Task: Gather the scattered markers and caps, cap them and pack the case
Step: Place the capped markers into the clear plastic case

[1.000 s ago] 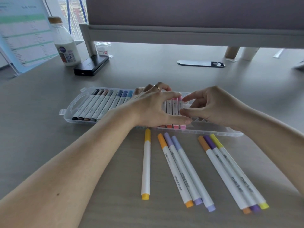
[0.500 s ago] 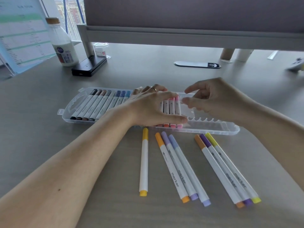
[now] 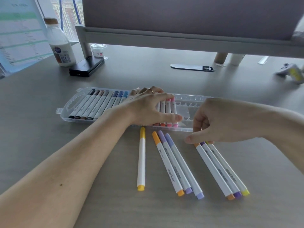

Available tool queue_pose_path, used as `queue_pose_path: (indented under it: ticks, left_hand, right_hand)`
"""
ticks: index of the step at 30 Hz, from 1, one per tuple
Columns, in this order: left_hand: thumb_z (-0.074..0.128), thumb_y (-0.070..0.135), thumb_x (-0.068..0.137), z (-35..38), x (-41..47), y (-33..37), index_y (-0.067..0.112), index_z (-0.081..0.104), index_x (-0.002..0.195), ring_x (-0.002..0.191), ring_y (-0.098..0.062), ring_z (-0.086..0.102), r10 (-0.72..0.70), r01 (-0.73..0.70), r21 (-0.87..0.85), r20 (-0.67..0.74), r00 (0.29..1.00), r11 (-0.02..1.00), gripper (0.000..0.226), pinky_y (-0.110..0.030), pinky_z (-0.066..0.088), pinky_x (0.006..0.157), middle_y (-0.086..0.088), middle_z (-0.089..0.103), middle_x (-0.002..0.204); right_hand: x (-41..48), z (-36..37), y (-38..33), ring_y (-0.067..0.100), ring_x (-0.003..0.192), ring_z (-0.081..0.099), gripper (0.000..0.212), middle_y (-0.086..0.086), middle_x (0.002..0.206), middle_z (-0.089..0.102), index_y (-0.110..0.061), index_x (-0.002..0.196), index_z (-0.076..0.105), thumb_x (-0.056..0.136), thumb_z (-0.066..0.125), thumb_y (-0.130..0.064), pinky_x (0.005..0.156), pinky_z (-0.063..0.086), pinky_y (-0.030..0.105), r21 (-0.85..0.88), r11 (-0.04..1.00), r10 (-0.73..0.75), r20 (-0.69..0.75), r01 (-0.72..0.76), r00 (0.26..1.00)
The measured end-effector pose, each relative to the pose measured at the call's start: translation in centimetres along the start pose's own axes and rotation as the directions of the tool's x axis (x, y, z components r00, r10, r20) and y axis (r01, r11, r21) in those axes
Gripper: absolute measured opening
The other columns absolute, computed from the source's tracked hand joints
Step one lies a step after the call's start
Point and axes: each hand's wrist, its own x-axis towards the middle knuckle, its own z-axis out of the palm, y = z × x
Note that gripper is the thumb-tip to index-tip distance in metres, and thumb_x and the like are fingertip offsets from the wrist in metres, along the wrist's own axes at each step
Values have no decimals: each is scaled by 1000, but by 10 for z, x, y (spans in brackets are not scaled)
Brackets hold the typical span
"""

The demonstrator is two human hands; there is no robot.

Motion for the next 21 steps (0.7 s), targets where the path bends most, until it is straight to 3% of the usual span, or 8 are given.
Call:
queue_pose_path:
  ticks: [2, 14, 17, 21]
  left_hand:
    - [32, 97, 69, 0, 0, 0, 51, 30, 155, 152, -22, 25, -1, 1, 1, 0, 1000, 1000, 97, -49, 18, 121, 9, 27, 165]
    - [32, 95, 70, 0, -1, 1, 49, 27, 157, 155, -24, 19, 1, -1, 6, 19, 1000, 1000, 98, -50, 14, 123, 6, 21, 170]
    - [31, 94, 71, 0, -1, 1, 49, 27, 157, 156, -25, 19, 3, -3, 6, 24, 1000, 1000, 98, -50, 14, 123, 6, 20, 170]
    - [31, 93, 70, 0, -1, 2, 50, 26, 157, 155, -26, 19, -2, 2, 7, 27, 1000, 1000, 97, -50, 14, 123, 5, 21, 170]
  right_hand:
    - [-5, 1, -3, 6, 58, 64, 43, -12, 63, 72, -24, 71, 77, 79, 70, -66, 61, 53, 24, -17, 1000, 6, 11, -6, 1000]
    - [-6, 8, -3, 3, 58, 62, 45, -11, 63, 70, -23, 69, 75, 72, 73, -68, 56, 50, 23, -79, 996, 31, -86, -38, 996]
    - [-7, 9, -4, -1, 58, 61, 41, -14, 61, 69, -26, 69, 76, 72, 74, -67, 52, 43, 19, -75, 996, 45, -94, -52, 995]
    - [-6, 12, -9, 4, 61, 63, 42, -9, 66, 71, -25, 71, 77, 75, 71, -66, 61, 53, 24, -88, 995, 38, -81, -45, 996]
